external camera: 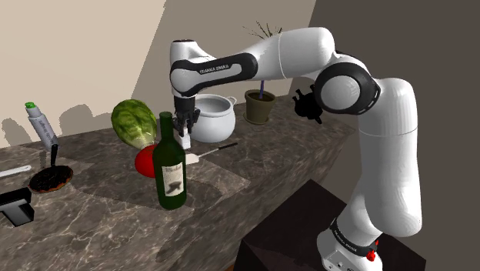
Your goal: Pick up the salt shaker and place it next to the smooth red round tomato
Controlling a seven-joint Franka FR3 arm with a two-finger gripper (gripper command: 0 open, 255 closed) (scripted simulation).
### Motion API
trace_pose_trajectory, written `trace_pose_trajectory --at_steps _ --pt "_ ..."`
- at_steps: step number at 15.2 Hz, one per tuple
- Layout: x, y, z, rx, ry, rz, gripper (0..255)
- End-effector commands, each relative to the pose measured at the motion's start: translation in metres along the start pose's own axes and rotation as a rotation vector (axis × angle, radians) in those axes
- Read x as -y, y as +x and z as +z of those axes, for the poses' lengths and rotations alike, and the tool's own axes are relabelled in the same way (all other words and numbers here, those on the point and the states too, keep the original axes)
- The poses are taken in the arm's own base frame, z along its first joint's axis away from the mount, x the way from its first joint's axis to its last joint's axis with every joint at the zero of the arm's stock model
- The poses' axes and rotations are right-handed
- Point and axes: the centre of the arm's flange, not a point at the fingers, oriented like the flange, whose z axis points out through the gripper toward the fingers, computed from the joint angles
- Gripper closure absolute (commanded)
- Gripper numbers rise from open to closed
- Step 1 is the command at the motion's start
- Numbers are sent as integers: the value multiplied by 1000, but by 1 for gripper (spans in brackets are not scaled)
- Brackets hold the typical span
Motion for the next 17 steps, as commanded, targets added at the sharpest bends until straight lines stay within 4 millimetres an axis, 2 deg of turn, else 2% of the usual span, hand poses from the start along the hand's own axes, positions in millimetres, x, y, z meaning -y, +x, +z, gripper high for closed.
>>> trace_pose_trajectory --at_steps 1,9,10,15,17 --pt "0 0 13 0 0 0 255" --pt "0 0 13 0 0 0 255" --pt "0 0 13 0 0 0 0" --pt "0 0 13 0 0 0 0" --pt "0 0 -13 0 0 0 0"
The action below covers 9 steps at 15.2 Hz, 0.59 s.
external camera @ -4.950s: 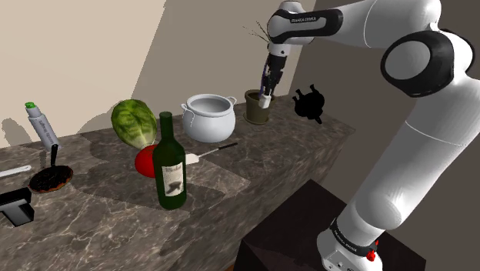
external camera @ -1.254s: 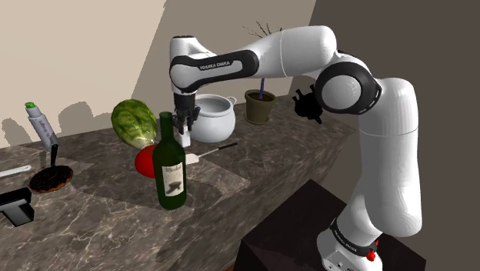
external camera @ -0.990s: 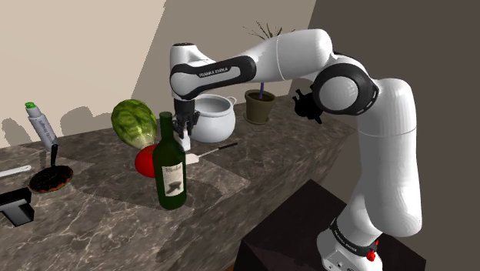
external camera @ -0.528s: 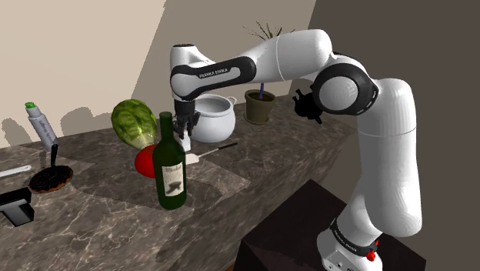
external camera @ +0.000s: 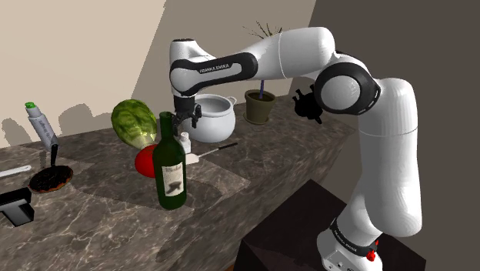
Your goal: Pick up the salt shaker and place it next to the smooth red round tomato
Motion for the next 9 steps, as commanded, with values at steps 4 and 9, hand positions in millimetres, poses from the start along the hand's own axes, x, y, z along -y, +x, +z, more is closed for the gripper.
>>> trace_pose_trajectory --at_steps 4,9 --pt "-1 0 -34 0 0 0 0" --pt "-1 0 -34 0 0 0 0"
